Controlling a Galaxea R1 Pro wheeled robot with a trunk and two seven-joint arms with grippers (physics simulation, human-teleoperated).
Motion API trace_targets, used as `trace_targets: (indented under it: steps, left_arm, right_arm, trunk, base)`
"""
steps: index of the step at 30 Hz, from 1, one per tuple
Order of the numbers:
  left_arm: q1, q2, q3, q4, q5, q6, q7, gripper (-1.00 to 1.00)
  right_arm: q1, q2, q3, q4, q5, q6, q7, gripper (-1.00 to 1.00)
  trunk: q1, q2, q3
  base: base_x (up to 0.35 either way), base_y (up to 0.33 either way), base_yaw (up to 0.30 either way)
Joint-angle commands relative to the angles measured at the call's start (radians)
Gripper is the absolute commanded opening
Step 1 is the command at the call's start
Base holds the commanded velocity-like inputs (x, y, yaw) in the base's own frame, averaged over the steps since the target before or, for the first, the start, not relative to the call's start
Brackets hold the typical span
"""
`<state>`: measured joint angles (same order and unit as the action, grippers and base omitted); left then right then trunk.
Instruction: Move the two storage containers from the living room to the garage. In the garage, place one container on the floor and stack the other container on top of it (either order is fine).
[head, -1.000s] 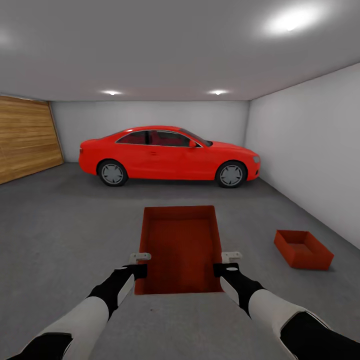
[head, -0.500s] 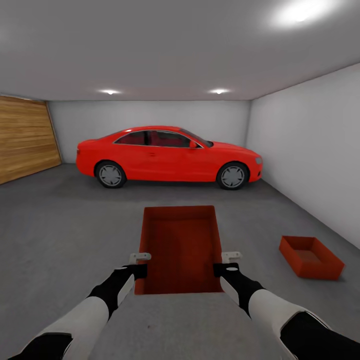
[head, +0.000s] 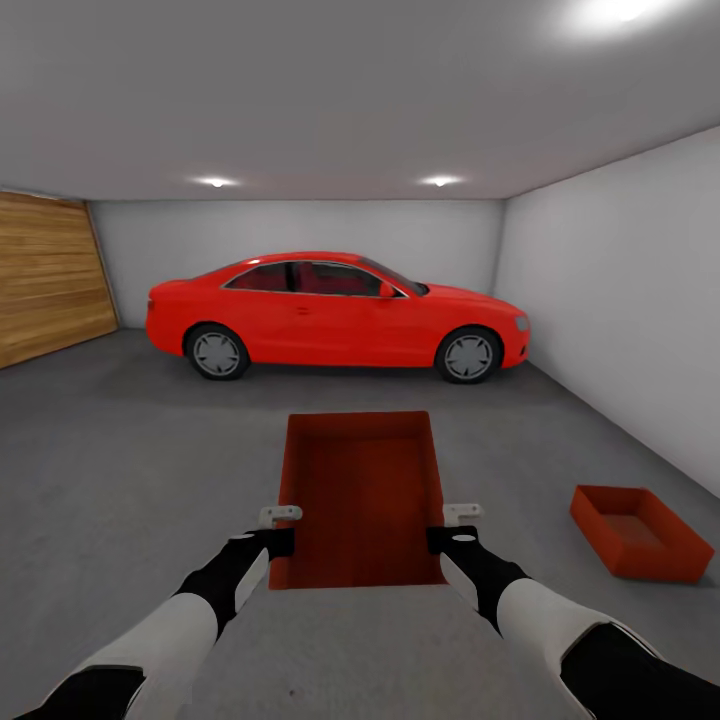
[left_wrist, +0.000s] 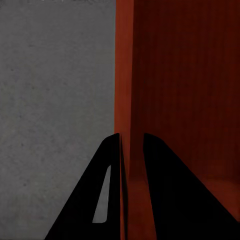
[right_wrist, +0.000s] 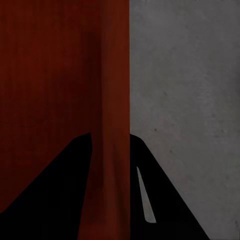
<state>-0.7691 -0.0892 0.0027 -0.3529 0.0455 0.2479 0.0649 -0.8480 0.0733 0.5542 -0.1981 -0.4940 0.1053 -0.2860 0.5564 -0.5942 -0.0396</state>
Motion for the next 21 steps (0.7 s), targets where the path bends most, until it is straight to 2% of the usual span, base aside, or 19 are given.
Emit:
trace_targets:
  steps: [1,21]
  left_arm:
    - [-0.001,-0.001,-0.009,-0.005,0.004,-0.009,0.009,-1.00]
    - [-0.001,-0.001,-0.009,-0.005,0.004,-0.009,0.009,-1.00]
  right_arm:
    - [0.000,0.002,0.030,0.000,-0.037,0.007,0.021,-1.00]
    - [0.000,0.002,0.030,0.000,-0.037,0.007,0.021,-1.00]
  trunk:
    - [0.001,-0.002,-0.002]
    - [0.001,-0.002,-0.002]
  base:
    - [0.321,0.000,0.000]
    - [0.321,0.000,0.000]
